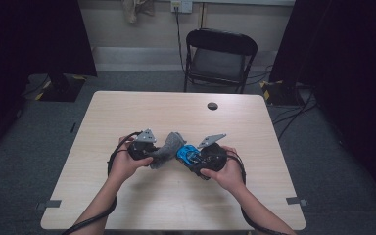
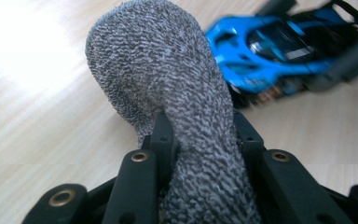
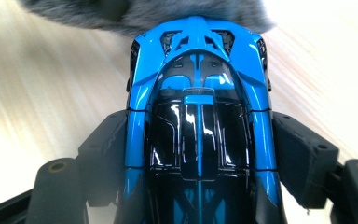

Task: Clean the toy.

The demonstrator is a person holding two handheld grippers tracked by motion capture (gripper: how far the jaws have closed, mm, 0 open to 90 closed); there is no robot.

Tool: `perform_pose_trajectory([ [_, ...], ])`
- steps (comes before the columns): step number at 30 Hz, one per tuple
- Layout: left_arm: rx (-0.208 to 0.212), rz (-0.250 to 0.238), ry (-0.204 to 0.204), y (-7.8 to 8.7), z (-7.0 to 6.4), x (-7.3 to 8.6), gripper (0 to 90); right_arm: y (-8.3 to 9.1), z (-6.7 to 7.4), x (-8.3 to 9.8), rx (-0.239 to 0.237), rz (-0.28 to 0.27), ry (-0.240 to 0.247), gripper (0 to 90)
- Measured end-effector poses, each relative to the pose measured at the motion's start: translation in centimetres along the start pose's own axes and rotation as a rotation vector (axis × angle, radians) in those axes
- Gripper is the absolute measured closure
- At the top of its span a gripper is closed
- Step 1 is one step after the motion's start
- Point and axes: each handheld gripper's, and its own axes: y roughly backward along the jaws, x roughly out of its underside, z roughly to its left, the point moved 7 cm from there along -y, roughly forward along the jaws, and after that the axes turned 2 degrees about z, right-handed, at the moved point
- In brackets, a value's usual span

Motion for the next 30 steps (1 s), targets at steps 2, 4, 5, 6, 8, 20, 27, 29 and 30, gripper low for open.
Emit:
perform_pose_trajectory([
  [2,0.014,0.010,-0.002,0.0,-0.2,0.5,68.4,0.1,-0.5,0.0,0.006,0.002,-0.010,26.3],
  [4,0.000,0.020,-0.012,0.0,-0.2,1.0,68.2,0.2,-1.0,0.0,0.010,0.005,-0.021,26.3],
  [5,-0.003,0.024,-0.007,0.1,-0.1,1.3,68.2,0.2,-1.2,0.0,0.014,0.003,-0.021,26.3],
  [6,-0.011,0.022,0.005,0.1,0.1,1.5,68.2,0.3,-1.4,0.0,0.017,0.003,-0.023,26.3],
  [8,-0.059,0.025,0.027,0.3,1.0,1.8,68.2,0.6,-1.5,-0.2,0.019,-0.005,-0.027,26.3],
  [20,-0.030,-0.028,-0.010,-1.8,-0.8,-0.7,68.3,1.9,-1.2,-2.3,0.021,-0.033,-0.019,26.3],
  [27,0.031,-0.054,-0.037,-3.0,-3.1,-1.4,68.4,1.7,-1.2,-3.2,0.029,-0.038,-0.028,26.3],
  [29,0.038,-0.047,-0.056,-3.3,-3.7,-1.4,68.4,1.6,-1.2,-3.3,0.026,-0.036,-0.029,26.3],
  [30,0.046,-0.048,-0.059,-3.4,-4.0,-1.4,68.4,1.5,-1.2,-3.4,0.028,-0.033,-0.029,26.3],
])
